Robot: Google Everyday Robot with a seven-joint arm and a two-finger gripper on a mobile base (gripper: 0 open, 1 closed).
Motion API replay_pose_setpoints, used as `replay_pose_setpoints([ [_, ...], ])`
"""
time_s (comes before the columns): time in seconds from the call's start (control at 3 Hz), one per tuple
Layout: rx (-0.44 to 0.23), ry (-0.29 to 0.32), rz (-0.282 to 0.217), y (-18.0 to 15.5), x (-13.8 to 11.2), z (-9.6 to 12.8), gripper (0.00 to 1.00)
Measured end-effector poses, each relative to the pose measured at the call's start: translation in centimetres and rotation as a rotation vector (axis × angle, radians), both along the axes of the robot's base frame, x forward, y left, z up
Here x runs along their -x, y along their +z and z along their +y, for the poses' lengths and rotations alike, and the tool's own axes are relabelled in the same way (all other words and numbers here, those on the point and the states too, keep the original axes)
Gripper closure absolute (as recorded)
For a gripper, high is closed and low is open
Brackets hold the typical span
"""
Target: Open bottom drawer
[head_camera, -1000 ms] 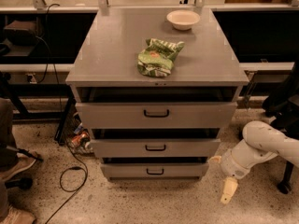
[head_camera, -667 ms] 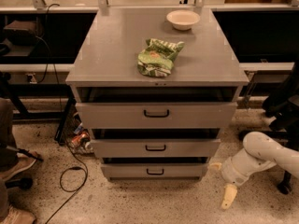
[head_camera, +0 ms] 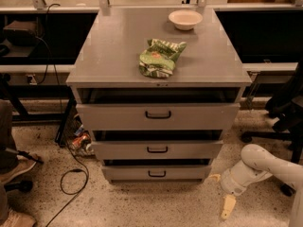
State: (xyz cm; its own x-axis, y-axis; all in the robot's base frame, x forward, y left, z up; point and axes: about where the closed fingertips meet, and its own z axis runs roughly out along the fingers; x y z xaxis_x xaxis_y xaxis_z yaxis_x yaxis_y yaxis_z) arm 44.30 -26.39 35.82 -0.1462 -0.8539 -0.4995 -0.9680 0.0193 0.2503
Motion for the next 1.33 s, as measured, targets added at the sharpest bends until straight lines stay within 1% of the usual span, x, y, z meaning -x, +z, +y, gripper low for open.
replay_pose_setpoints([
  [0.33,-0.039,0.048,-0.009,-3.7,0.0,0.4,0.00],
  [0.67,-0.070,0.140,-0.052,-7.1,-0.2,1.2,0.00],
  [1.0,-0.154,0.196,-0.123,-10.1,-0.6,2.0,0.00],
  [1.33,-0.154,0.195,-0.121,-10.1,-0.6,2.0,0.00],
])
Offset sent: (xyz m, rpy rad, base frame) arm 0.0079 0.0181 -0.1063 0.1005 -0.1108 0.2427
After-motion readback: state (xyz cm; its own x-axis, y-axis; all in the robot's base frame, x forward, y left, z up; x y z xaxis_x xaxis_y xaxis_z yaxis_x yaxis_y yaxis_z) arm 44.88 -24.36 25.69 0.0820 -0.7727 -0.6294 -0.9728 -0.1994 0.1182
